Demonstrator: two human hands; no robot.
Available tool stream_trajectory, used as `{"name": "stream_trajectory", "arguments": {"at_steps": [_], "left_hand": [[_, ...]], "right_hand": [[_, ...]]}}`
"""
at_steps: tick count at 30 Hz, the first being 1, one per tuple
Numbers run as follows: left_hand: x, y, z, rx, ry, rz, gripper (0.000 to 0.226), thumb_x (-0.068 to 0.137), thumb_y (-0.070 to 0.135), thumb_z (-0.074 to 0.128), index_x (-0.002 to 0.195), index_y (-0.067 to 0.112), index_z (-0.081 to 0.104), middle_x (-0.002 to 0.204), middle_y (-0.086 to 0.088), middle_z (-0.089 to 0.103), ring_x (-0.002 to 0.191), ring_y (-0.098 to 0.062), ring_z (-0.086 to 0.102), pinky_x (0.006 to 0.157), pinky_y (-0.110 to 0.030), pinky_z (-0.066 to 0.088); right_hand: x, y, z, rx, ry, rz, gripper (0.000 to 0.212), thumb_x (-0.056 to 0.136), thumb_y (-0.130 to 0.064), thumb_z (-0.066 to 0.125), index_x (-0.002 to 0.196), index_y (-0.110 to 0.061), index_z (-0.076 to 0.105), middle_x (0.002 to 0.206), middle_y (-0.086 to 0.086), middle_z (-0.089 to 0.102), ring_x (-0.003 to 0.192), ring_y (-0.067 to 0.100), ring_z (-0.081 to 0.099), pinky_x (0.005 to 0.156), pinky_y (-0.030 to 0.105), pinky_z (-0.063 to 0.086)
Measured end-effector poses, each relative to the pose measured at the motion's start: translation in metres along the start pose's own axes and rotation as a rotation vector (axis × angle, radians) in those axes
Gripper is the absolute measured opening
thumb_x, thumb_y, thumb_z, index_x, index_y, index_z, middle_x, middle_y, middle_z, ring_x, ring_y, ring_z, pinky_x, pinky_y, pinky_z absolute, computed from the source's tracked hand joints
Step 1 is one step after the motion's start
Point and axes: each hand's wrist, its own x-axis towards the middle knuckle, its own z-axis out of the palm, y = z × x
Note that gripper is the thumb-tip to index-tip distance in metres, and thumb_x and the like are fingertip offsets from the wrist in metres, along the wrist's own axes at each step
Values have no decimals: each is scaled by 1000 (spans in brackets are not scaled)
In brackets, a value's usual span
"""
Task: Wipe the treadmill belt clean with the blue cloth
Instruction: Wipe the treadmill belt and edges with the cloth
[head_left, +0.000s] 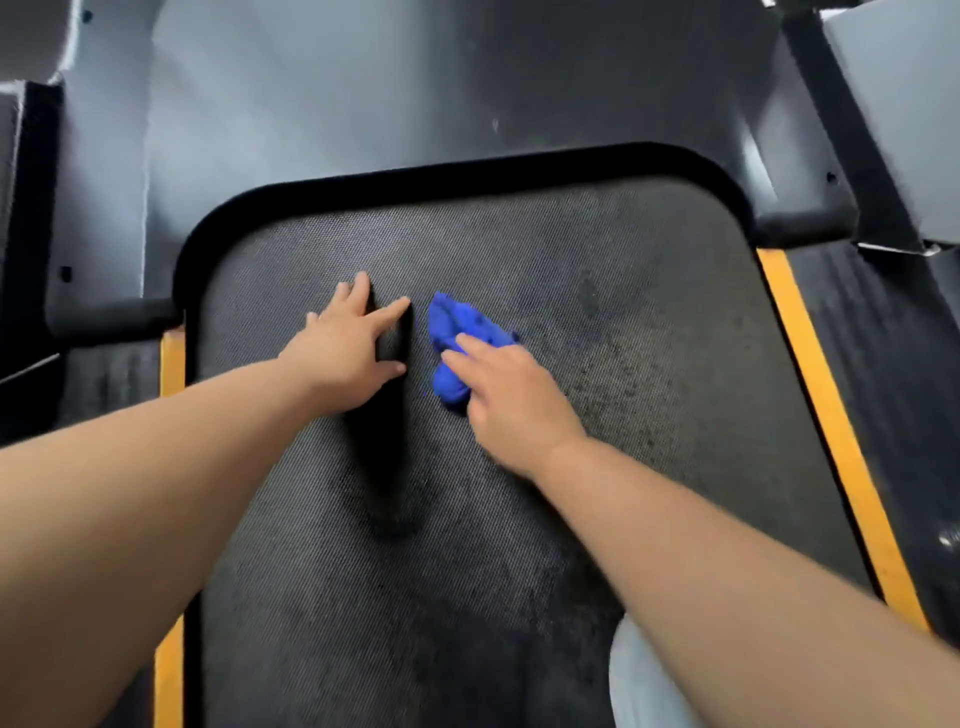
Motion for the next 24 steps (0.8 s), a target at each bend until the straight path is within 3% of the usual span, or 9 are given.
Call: {"name": "stream_trajectory", "arguments": {"at_steps": [2, 5, 8, 11, 13, 15, 17, 21, 24], "left_hand": [[-10, -2, 5, 6, -26, -13, 84, 84, 45, 64, 151, 31, 14, 158, -11, -9, 146, -29, -5, 114, -58, 14], [-13, 0, 5, 28, -84, 4, 97, 79, 53, 67, 151, 33, 5, 158, -10, -12, 145, -29, -7, 111, -60, 14], [-13, -1, 8, 61, -106, 20, 102, 77, 54, 68, 151, 33, 0, 157, -11, -15, 145, -31, -10, 110, -61, 13], [-13, -2, 11, 88, -101, 23, 102, 78, 54, 66, 151, 32, -3, 156, -11, -18, 144, -32, -11, 110, -61, 13], [-12, -3, 12, 86, -102, 22, 102, 79, 54, 65, 151, 32, -3, 156, -11, -19, 145, -31, -12, 110, -60, 13], [-11, -5, 13, 77, -104, 21, 102, 79, 54, 65, 150, 32, -4, 156, -9, -20, 145, -30, -13, 111, -59, 13], [-9, -7, 13, 78, -108, 22, 102, 78, 55, 66, 150, 34, -4, 156, -9, -20, 144, -30, -13, 111, -59, 13], [-5, -2, 10, 75, -108, 2, 106, 73, 54, 71, 150, 35, 0, 157, -11, -15, 145, -33, -9, 110, -63, 18], [-7, 4, 6, -4, -101, -44, 110, 64, 50, 79, 149, 35, 11, 158, -8, -8, 145, -30, -4, 108, -65, 21]], "right_hand": [[-7, 39, -21, -44, 29, 95, 54, 69, -20, 40, 117, -21, 63, 131, 0, 57, 104, 38, 57, 83, 50, 51], [-32, 109, -59, -149, 160, 461, 52, 65, -17, 33, 106, -14, 64, 116, 7, 60, 100, 43, 54, 83, 41, 45], [-28, 102, -54, -134, 212, 591, 48, 63, -14, 29, 96, -1, 61, 111, 16, 59, 96, 40, 52, 73, 39, 30], [6, 27, -17, 0, 154, 354, 32, 66, -13, 32, 85, -11, 58, 100, 8, 59, 87, 36, 55, 67, 39, 40], [15, -13, 11, 0, 13, 94, 40, 73, -16, 35, 101, -14, 63, 115, 4, 60, 95, 35, 58, 78, 43, 51], [17, -11, 16, -37, -36, -16, 52, 75, -21, 34, 117, -14, 63, 127, 4, 59, 102, 35, 59, 83, 48, 52], [5, 22, 4, -120, 41, -1, 55, 73, -23, 32, 118, -16, 64, 129, 3, 60, 102, 35, 61, 81, 48, 53], [-32, 102, -55, -225, 152, 578, 45, 79, -14, 45, 121, -21, 60, 134, -1, 54, 109, 37, 51, 84, 42, 46], [-19, 79, -52, -124, 175, 800, 26, 77, -9, 46, 99, -15, 57, 109, 13, 56, 93, 37, 52, 69, 38, 40]]}}
